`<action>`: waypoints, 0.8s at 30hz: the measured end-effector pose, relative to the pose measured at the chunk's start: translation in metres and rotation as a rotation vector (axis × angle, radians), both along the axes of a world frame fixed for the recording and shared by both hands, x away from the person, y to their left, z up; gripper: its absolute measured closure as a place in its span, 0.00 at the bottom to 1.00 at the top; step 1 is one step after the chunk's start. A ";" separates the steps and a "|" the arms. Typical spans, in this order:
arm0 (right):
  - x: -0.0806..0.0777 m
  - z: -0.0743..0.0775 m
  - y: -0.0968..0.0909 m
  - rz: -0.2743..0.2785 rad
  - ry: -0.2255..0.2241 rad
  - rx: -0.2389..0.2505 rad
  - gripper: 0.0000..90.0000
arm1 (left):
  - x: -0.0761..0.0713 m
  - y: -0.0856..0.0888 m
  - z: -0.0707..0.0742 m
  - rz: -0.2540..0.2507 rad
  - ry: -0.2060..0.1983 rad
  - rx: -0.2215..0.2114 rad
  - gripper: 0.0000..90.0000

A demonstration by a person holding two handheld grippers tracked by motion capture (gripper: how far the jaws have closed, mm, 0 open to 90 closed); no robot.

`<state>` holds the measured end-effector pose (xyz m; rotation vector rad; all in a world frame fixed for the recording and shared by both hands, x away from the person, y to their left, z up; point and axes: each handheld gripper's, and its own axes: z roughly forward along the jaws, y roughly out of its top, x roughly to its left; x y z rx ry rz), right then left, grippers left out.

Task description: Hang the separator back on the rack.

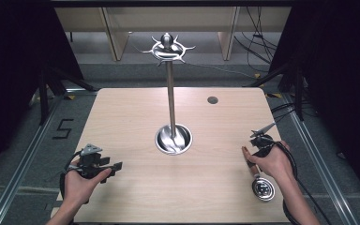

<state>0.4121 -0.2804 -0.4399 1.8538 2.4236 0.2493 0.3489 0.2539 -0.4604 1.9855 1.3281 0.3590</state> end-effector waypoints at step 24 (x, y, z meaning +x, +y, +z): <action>0.004 -0.027 -0.001 -0.014 0.112 -0.028 0.71 | 0.001 -0.002 -0.001 0.006 0.000 -0.012 0.44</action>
